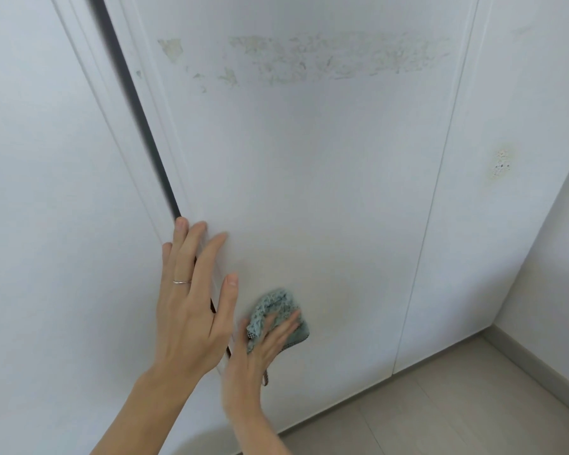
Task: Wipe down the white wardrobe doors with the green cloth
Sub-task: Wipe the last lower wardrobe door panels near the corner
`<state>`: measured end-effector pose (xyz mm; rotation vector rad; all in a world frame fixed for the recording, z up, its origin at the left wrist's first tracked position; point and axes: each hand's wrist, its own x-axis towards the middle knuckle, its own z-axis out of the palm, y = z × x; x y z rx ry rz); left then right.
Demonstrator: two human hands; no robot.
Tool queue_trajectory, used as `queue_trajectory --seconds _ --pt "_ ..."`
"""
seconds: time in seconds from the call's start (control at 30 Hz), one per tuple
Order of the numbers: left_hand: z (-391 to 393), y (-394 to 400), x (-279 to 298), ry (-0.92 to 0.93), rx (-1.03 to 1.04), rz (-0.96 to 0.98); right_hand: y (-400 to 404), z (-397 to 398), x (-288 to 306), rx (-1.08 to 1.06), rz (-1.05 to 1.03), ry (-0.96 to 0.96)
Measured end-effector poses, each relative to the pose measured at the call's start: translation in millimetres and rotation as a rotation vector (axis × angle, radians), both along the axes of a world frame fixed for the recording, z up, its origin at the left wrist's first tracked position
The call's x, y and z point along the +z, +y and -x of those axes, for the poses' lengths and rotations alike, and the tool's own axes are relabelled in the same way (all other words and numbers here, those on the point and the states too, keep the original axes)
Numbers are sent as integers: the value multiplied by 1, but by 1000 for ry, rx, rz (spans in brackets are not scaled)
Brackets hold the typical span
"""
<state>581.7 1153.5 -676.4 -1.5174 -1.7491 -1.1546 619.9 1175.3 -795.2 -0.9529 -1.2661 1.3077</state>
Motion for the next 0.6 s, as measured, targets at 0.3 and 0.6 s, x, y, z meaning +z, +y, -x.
queue_trajectory --seconds 0.3,0.6 --pt "-4 9 -1 -44 -6 -41 203 -96 27 -457 189 294" --pt "2 0 -1 -6 -33 -5 24 5 -14 -173 395 293"
